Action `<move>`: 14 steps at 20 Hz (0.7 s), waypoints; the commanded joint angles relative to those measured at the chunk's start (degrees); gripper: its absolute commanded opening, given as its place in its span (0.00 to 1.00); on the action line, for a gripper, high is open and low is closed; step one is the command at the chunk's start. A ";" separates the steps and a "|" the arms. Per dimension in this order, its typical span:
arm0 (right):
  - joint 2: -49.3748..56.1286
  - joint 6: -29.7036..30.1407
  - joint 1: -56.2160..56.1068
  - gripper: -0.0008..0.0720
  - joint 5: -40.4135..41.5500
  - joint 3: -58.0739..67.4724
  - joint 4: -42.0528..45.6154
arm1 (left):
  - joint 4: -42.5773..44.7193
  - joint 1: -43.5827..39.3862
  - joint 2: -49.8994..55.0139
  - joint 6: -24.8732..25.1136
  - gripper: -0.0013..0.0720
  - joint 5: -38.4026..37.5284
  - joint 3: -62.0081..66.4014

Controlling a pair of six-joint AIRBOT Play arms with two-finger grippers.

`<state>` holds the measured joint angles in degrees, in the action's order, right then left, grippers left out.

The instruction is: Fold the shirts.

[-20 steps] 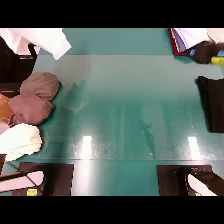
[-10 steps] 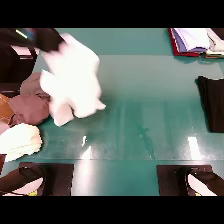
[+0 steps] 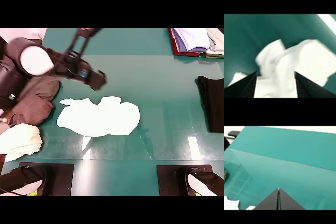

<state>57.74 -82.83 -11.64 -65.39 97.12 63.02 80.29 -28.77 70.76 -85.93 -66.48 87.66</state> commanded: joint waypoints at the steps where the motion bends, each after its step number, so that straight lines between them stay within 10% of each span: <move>1: 0.00 -0.02 -0.07 0.03 -0.33 0.09 -0.02 | -1.44 14.49 0.17 -1.18 0.77 -7.04 -3.65; 7: 0.09 -0.02 -0.04 0.03 -0.37 0.04 -0.02 | -12.55 32.48 0.13 4.00 0.77 -6.36 -28.96; 14: 0.13 -0.02 -0.07 0.03 -0.39 0.04 -0.02 | -12.63 34.21 0.20 5.84 0.77 5.35 -41.81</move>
<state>57.82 -82.83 -11.64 -65.73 97.14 63.00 68.36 4.43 70.94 -80.97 -66.04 50.04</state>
